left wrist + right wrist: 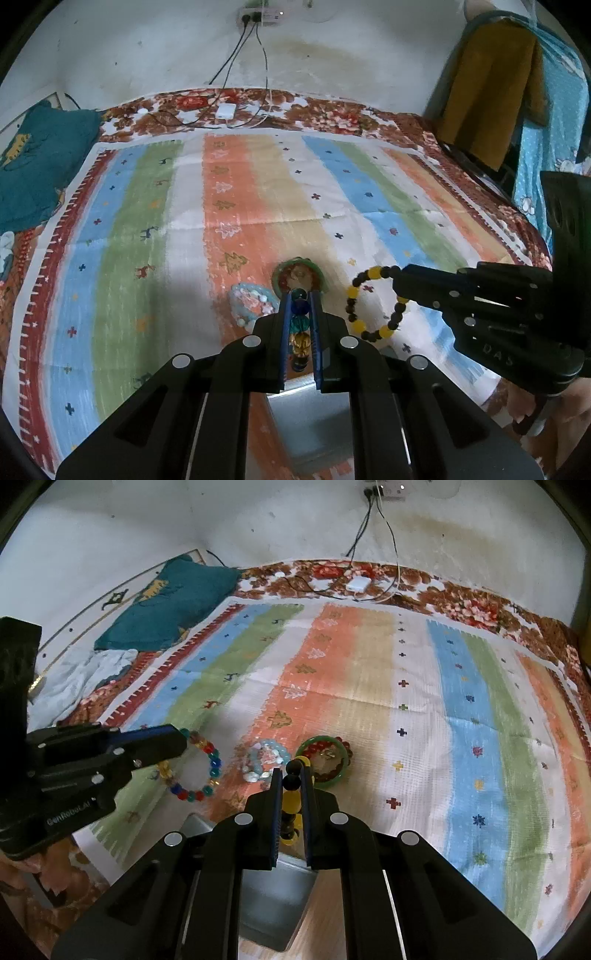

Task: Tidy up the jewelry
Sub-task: 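Lift both held bracelets and carry them toward the silver tin, then lower both bracelets into the tin and open both grippers, then move both open grippers back over the remaining bracelets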

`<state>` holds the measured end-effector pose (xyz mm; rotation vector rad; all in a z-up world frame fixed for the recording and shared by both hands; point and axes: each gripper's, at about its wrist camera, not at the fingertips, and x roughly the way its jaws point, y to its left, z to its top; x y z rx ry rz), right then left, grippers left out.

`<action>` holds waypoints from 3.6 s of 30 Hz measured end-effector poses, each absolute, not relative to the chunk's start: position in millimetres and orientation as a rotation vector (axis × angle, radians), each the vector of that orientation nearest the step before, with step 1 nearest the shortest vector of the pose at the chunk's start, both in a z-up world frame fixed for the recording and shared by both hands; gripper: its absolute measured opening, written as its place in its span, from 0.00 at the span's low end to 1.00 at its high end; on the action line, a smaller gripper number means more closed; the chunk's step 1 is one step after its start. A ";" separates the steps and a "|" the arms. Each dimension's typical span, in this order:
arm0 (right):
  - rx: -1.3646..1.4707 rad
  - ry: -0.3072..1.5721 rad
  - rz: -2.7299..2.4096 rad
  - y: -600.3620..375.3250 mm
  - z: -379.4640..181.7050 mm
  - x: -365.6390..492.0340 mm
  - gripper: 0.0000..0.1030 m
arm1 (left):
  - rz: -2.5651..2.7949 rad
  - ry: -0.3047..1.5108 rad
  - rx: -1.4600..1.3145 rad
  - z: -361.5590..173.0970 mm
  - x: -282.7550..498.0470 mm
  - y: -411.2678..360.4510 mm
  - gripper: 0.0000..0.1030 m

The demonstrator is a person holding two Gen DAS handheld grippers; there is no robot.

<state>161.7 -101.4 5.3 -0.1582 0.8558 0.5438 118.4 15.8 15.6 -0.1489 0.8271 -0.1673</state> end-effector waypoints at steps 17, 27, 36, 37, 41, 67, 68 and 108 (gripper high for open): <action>-0.170 0.816 0.598 -109.7 13.4 116.7 0.10 | -0.199 0.801 -0.110 18.4 78.4 -2.0 0.09; -0.160 0.835 0.627 -114.4 7.9 97.8 0.10 | -0.214 0.826 -0.104 8.7 60.5 -9.5 0.09; -0.125 0.823 0.587 -124.8 8.6 102.0 0.42 | -0.167 0.828 -0.093 6.7 62.0 -5.2 0.42; -0.127 0.825 0.572 -125.8 7.7 104.5 0.42 | -0.156 0.830 -0.105 6.7 63.9 -0.5 0.43; -0.132 0.852 0.527 -129.7 0.2 118.1 0.52 | -0.088 0.843 -0.160 3.8 73.7 22.6 0.52; -0.077 0.951 0.439 -123.6 -24.3 185.7 0.76 | -0.032 0.987 -0.253 -42.7 144.8 61.2 0.73; -0.082 0.954 0.442 -122.2 -25.5 188.8 0.76 | -0.038 0.990 -0.261 -44.0 147.4 61.8 0.74; -0.033 1.123 0.389 -101.4 -88.2 266.9 0.77 | -0.091 1.136 -0.240 -103.8 209.3 65.0 0.60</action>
